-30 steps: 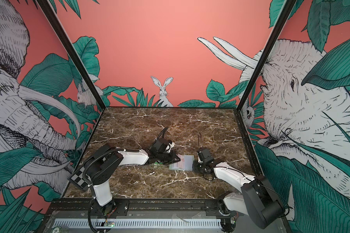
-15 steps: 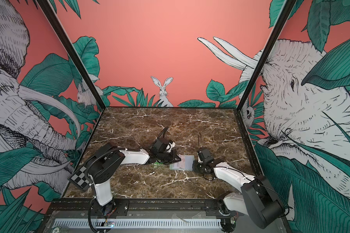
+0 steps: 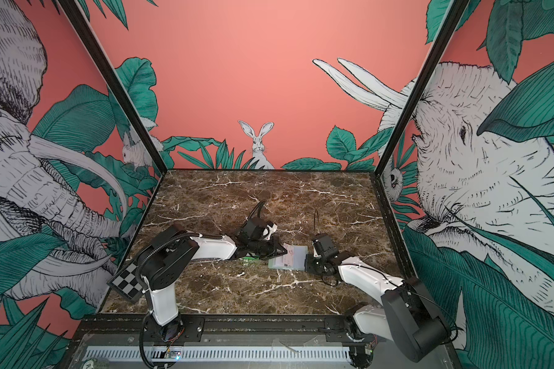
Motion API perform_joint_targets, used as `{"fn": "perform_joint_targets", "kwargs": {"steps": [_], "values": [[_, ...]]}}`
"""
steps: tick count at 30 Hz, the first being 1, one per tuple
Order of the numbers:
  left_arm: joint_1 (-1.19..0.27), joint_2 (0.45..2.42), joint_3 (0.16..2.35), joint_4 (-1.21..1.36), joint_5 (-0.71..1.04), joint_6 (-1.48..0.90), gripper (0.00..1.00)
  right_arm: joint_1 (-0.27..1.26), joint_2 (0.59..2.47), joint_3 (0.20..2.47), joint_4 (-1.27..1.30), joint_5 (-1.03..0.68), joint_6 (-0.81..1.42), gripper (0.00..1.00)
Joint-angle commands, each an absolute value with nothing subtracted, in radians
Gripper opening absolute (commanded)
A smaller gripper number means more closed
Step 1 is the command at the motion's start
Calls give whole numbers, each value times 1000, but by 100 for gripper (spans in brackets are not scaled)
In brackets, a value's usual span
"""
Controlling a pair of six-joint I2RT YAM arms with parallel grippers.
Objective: Put the credit cards into the card holder
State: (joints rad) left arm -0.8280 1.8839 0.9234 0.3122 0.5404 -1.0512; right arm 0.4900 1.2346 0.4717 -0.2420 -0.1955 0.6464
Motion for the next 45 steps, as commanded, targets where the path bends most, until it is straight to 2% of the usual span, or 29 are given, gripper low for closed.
{"fn": "perform_joint_targets", "kwargs": {"steps": [1,45], "values": [[-823,1893,922,334,550,-1058,0,489,1252,463,-246,-192,640,17],[-823,1931,945,329,585,-1020,3,489,1253,465,-247,-194,639,17]]}}
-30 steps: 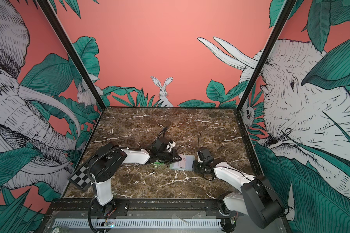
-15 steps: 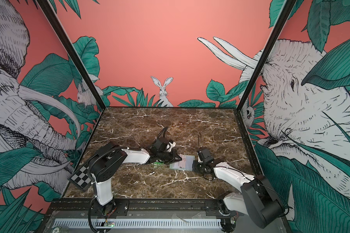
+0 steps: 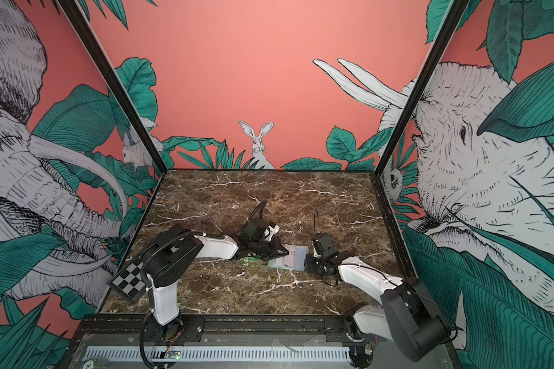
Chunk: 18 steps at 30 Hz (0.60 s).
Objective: Put the credit cards into the card holder
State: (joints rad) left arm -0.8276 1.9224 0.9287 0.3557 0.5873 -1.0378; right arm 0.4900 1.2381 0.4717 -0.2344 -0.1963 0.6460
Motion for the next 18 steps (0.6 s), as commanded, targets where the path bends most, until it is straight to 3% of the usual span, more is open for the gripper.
{"fn": "perform_joint_targets", "kwargs": {"steps": [1,18], "values": [[-822,1931,946,323,582,-1018,4,489,1253,467,-247,-192,639,17],[-825,1870,1033,18,474,-888,24,489,1261,477,-275,-183,631,15]]}}
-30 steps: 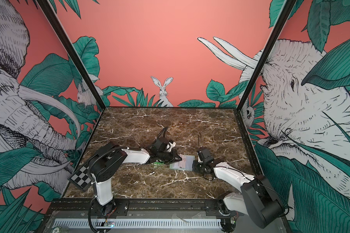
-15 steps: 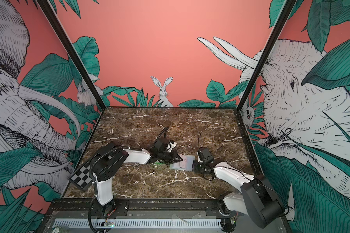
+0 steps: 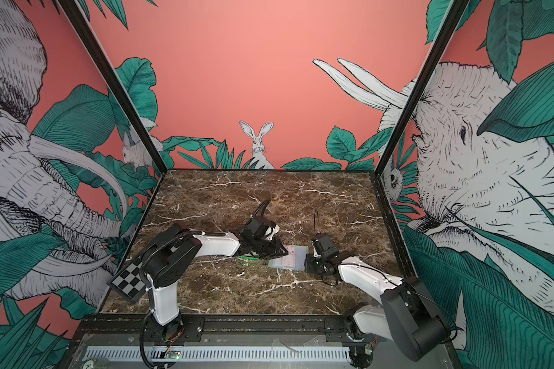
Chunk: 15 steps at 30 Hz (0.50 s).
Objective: Put the credit cards into the card holder
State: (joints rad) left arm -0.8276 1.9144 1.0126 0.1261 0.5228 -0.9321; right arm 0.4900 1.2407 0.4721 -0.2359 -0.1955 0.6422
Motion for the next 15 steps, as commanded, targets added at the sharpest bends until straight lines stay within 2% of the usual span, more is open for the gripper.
{"fn": "perform_joint_targets", "kwargs": {"steps": [1,15], "values": [[-824,1864,1041,-3,466,-876,24,489,1264,479,-276,-186,630,15],[-849,1858,1083,-150,425,-817,27,491,1281,482,-274,-186,628,13]]}}
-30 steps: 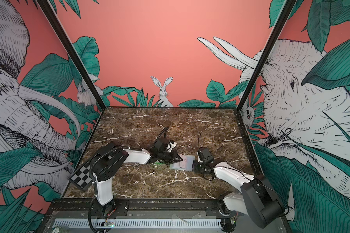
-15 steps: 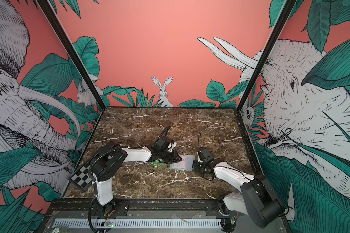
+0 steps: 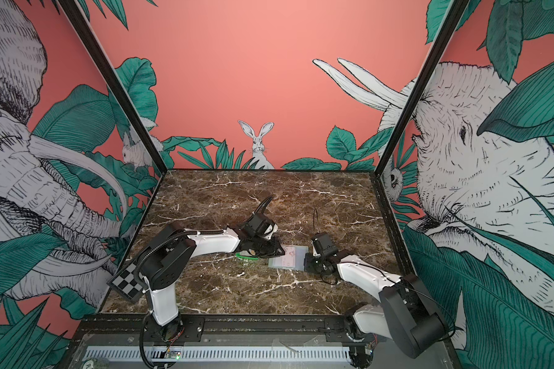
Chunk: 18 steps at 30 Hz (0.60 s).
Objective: Put the credit cards into the card holder
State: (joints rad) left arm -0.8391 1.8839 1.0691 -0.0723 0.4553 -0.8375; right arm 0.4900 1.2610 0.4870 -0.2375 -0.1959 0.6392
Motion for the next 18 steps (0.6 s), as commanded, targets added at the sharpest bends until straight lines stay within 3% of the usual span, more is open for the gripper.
{"fn": "perform_joint_targets", "kwargs": {"steps": [1,18], "values": [[-850,1861,1086,-149,426,-818,27,490,1282,483,-273,-188,629,13],[-864,1919,1081,20,509,-916,28,490,1282,483,-267,-193,631,12]]}}
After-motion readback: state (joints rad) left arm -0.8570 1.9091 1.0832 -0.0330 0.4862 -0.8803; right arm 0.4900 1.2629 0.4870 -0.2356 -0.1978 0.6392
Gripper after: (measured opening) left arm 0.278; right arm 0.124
